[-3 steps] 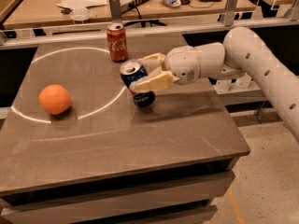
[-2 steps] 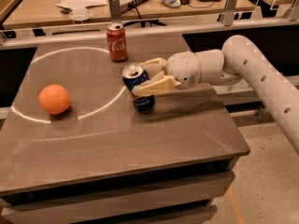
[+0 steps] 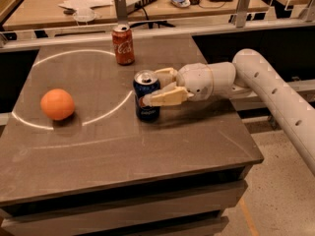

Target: Place pepsi can upright

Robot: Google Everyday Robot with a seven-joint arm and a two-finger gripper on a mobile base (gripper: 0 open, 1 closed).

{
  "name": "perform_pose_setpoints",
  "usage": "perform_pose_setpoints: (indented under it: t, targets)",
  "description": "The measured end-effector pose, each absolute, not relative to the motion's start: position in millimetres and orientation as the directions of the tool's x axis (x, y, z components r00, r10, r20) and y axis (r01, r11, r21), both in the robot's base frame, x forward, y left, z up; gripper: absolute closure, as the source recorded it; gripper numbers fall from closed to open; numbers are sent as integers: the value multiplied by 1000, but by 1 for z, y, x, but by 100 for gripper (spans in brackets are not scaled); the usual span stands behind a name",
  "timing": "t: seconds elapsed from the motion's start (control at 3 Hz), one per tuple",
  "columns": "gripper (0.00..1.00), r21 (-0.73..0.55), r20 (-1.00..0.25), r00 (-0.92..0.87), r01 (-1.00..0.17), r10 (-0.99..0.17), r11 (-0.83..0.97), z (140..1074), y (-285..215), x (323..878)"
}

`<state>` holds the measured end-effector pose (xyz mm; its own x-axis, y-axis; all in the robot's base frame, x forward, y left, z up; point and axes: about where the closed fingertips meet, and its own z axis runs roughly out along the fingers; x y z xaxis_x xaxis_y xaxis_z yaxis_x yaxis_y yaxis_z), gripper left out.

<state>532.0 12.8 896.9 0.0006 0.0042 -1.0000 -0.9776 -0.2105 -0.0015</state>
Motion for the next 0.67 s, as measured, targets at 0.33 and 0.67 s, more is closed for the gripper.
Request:
perform_pose_setpoints:
  t: [0.33, 0.67]
  targets:
    - [0, -18, -1000, 17, -983, 7, -185, 903, 0, 531]
    - [0, -62, -998, 61, -988, 9, -144, 921, -16, 532]
